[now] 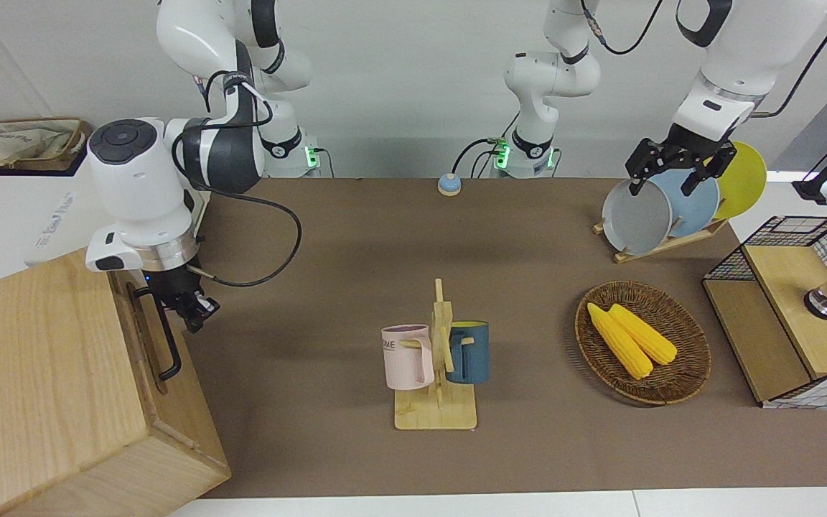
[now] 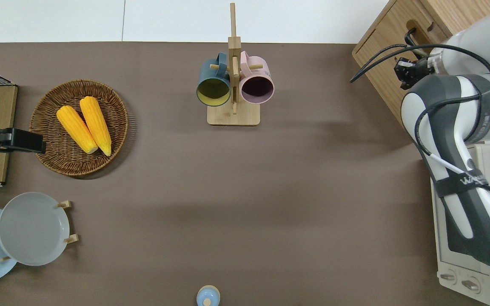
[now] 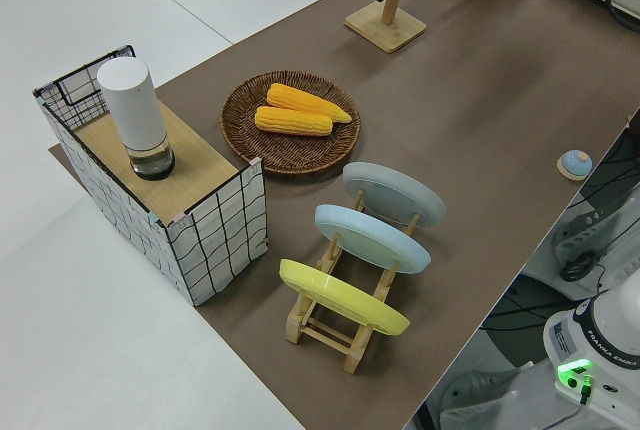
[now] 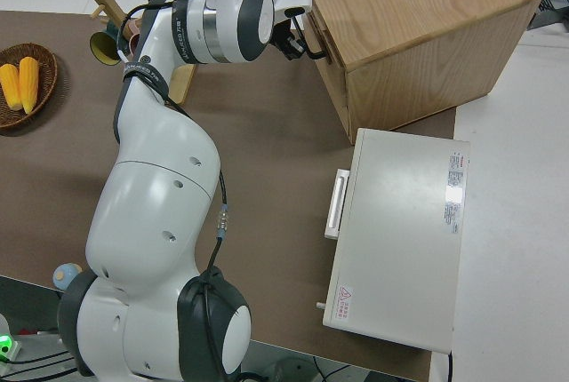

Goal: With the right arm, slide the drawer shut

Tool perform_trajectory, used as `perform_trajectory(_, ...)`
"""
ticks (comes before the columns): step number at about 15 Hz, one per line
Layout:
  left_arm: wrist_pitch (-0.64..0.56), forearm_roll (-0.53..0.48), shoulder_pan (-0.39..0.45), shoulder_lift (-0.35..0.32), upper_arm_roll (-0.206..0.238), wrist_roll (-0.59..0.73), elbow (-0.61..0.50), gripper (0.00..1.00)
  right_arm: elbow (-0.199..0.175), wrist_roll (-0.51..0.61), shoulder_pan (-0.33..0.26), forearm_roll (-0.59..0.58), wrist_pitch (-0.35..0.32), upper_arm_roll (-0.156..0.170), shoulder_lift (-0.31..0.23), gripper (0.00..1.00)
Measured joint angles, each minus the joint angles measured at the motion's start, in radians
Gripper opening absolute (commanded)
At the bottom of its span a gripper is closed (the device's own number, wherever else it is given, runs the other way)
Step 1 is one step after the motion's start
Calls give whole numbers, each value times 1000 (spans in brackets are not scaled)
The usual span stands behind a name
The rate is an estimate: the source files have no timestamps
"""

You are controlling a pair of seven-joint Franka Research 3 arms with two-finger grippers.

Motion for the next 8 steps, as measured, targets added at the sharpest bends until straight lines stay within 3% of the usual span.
perform_trajectory(8,0,0,0,0,0,0,0,995,0,-21,-11,3,8,10,-7,0)
